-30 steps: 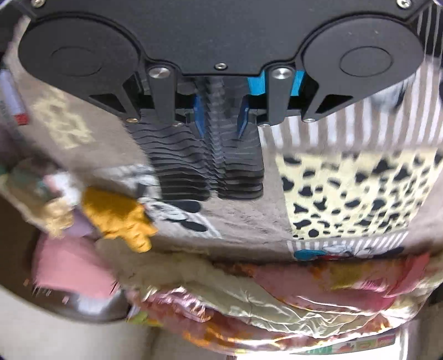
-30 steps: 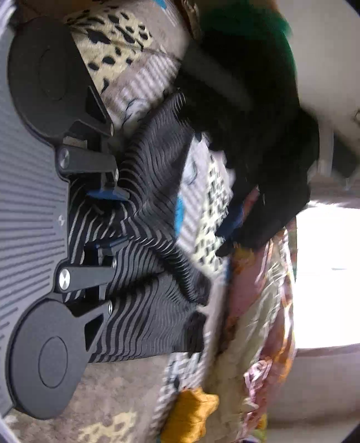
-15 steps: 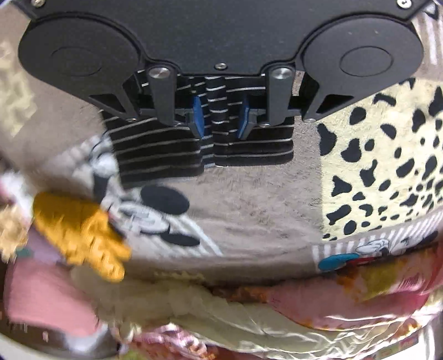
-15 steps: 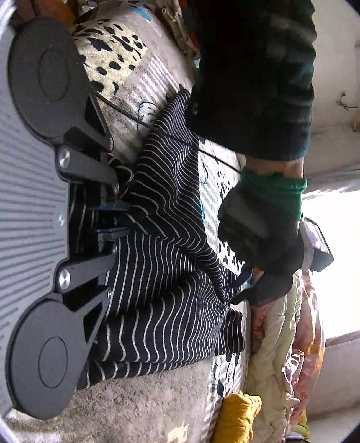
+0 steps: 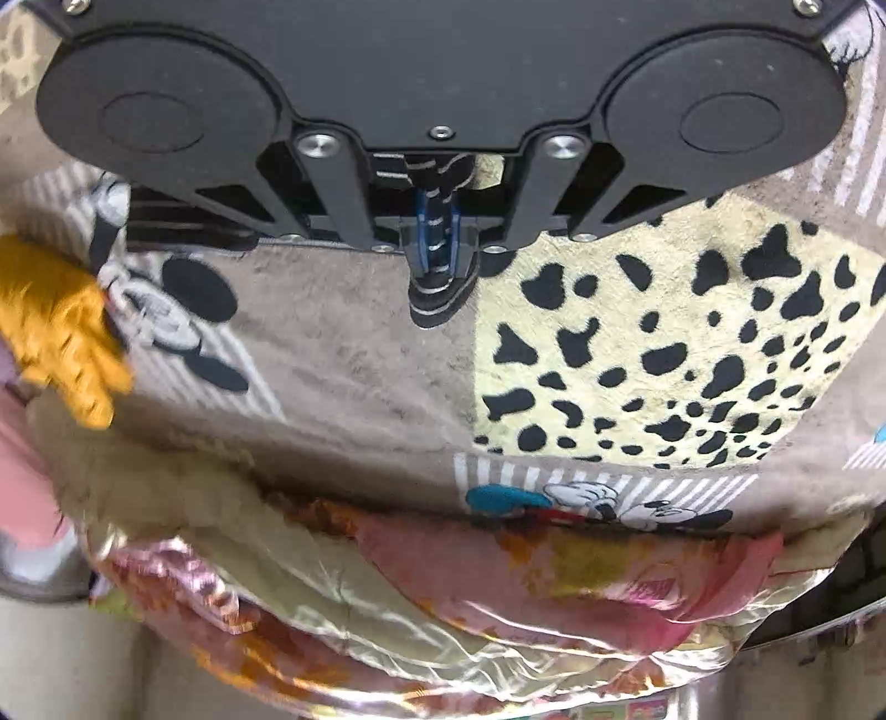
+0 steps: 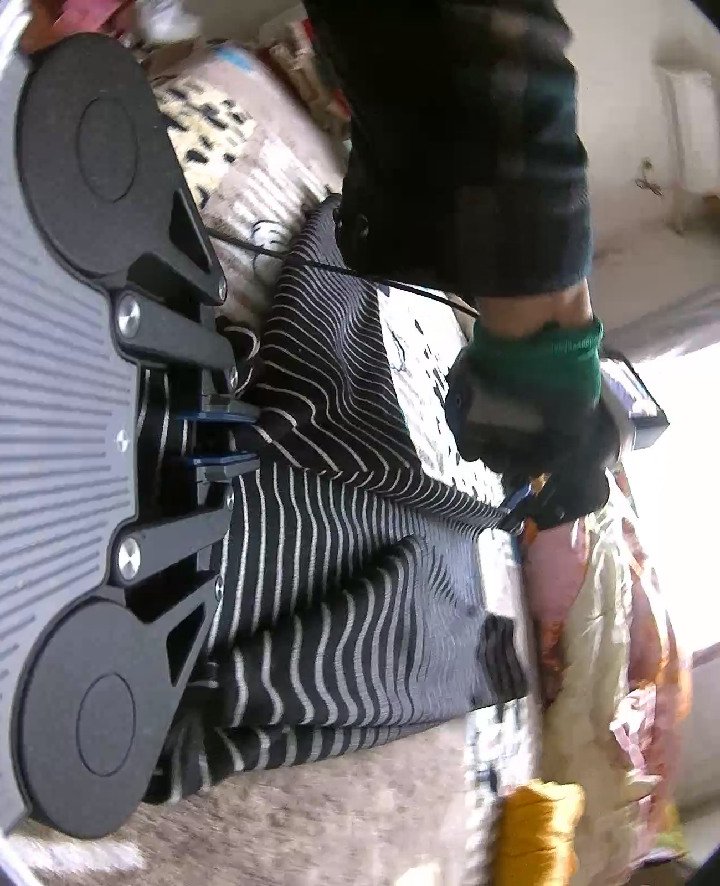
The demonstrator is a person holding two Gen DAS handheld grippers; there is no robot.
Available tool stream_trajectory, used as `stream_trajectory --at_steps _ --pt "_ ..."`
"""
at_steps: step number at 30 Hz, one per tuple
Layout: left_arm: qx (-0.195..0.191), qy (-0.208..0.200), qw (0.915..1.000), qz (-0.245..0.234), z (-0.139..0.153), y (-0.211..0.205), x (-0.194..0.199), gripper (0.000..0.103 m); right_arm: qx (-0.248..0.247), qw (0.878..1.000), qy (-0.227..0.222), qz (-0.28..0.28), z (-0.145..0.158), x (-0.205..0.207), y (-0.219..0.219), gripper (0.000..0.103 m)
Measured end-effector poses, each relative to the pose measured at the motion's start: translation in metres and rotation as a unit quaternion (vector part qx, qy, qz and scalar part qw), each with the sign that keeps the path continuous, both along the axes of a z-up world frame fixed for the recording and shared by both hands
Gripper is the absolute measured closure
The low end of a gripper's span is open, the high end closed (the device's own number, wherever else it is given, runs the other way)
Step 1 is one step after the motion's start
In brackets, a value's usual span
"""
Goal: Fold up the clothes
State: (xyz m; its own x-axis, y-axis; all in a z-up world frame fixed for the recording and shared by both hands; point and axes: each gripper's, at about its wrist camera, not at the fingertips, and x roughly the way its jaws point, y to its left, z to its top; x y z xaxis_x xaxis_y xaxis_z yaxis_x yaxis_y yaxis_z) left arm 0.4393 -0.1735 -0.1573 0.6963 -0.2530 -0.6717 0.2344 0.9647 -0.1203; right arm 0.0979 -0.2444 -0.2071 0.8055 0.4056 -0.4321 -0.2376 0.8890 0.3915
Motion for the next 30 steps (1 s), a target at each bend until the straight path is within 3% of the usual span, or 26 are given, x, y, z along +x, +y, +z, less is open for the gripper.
stream_trajectory --at_steps 4,6,7,9,10,12,16,19,22,23,24,26,30 --pt "0.018 0.026 0.9995 -0.009 -0.011 -0.018 0.005 0.097 -0.003 1.0 -0.002 0.0 -0.001 -0.001 0.002 0.091" --pt "0.028 0.044 0.9979 -0.038 -0.017 -0.031 0.008 0.091 -0.005 1.0 -0.004 0.0 -0.001 -0.002 0.002 0.091" --pt "0.014 0.041 0.998 -0.048 -0.013 -0.03 0.008 0.09 -0.002 1.0 -0.003 -0.001 -0.001 -0.003 0.002 0.091" --pt "-0.055 0.044 0.9958 -0.059 0.003 -0.012 0.007 0.089 0.004 1.0 0.001 -0.004 -0.002 -0.003 0.0 0.091" --pt "-0.067 0.036 0.9953 -0.06 0.013 -0.002 0.004 0.089 0.011 1.0 0.004 -0.006 -0.002 -0.003 -0.002 0.091" --pt "-0.059 0.016 0.9957 -0.069 0.03 0.017 -0.01 0.09 0.029 0.999 0.012 -0.01 -0.003 -0.003 -0.006 0.092" --pt "-0.037 0.023 0.9934 -0.106 0.04 0.042 -0.052 0.09 0.041 0.999 0.017 -0.015 -0.004 -0.004 -0.008 0.092" --pt "-0.034 0.061 0.9909 -0.115 0.012 0.04 -0.074 0.09 0.056 0.998 0.021 -0.02 -0.006 -0.005 -0.011 0.093" --pt "-0.007 0.072 0.9842 -0.162 -0.021 0.019 -0.089 0.09 0.056 0.998 0.023 -0.028 -0.007 -0.007 -0.01 0.094" --pt "-0.033 0.074 0.9846 -0.155 -0.014 0.027 -0.087 0.09 0.06 0.997 0.025 -0.032 -0.007 -0.007 -0.01 0.094" --pt "-0.082 0.069 0.9845 -0.139 -0.002 0.042 -0.088 0.089 0.071 0.996 0.031 -0.038 -0.008 -0.007 -0.012 0.094" --pt "-0.137 0.032 0.9835 -0.114 0.023 0.077 -0.102 0.085 0.094 0.993 0.045 -0.049 -0.008 -0.006 -0.016 0.095" --pt "-0.142 -0.007 0.9891 -0.04 0.042 0.162 -0.146 0.081 0.08 0.993 0.054 -0.062 -0.003 -0.006 -0.009 0.094"
